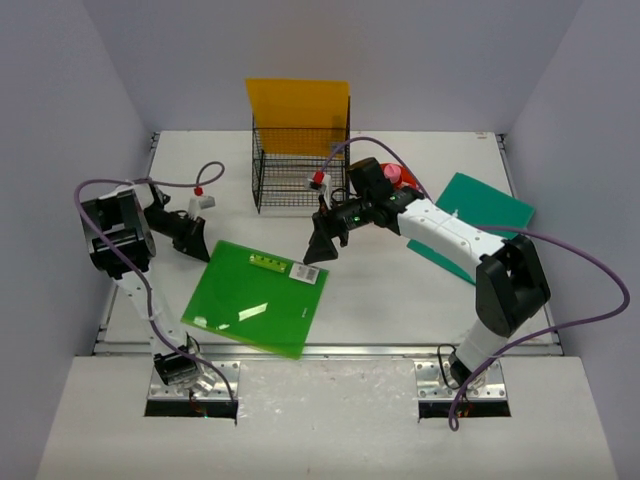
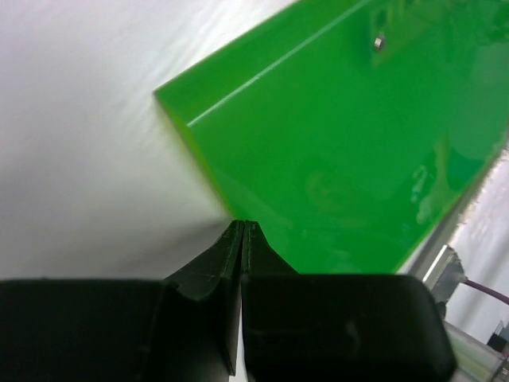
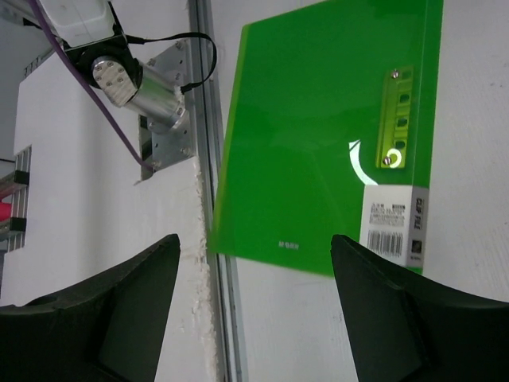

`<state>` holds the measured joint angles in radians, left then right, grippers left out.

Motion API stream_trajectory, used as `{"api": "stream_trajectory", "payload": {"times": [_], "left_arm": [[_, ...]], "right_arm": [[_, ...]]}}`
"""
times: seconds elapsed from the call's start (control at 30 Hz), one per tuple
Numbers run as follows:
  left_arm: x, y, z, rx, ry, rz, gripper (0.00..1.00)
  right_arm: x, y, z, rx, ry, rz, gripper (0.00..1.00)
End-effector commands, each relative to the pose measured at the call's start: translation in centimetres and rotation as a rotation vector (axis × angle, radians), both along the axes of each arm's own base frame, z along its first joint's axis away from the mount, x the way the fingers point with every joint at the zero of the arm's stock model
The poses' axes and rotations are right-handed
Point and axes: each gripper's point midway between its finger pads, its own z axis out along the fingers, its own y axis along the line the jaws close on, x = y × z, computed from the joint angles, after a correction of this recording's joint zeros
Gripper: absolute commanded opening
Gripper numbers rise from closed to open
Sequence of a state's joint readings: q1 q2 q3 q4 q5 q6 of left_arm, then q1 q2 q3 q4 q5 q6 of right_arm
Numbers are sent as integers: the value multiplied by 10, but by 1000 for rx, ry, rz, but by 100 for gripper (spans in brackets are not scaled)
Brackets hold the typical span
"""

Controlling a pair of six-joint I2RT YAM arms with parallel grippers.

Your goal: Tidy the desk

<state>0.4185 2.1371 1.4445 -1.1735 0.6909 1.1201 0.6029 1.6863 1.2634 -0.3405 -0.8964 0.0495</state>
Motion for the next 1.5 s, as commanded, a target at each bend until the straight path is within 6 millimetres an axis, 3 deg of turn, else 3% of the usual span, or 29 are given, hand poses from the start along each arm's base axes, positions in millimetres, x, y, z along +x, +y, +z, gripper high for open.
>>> {"api": "stream_trajectory", "payload": {"times": [0.0,0.1,0.3,0.4,0.5,0.63,0.73,0.83,1.0,1.2,1.33,1.47], "left_arm": [[2,-34,49,-115,-143,-86,0],[2,-49,61,-136,-165,-115,0],[6,-74,72,-185,-167,-50,1],[2,-80,67,-216,-146,8,24],[-7,-87,60,-247,-94,78,37],[-8,-80,45,-214,-76,151,45],[0,-57,28,-164,-81,251,46],[3,-42,20,-153,-63,302,45],[17,-18,10,-166,-43,368,43],[16,-17,-10,-165,14,365,43],[10,-36,-17,-172,45,302,43],[-9,-81,-21,-228,125,186,43]], "right_arm": [[-3,1,5,38,-22,19,77],[-4,-1,0,24,-17,11,77],[-1,-25,-45,-129,-69,-51,76],[3,-43,-71,-234,-31,-104,75],[-4,-66,-95,-303,93,-189,76],[-11,-89,-118,-340,243,-321,80],[-12,-111,-137,-341,391,-453,83],[-13,-111,-142,-304,444,-496,84],[-4,-89,-141,-156,559,-540,80],[-9,-83,-161,-135,696,-604,76],[-18,-79,-175,-142,767,-631,75],[-22,-63,-178,-124,794,-598,67]]}}
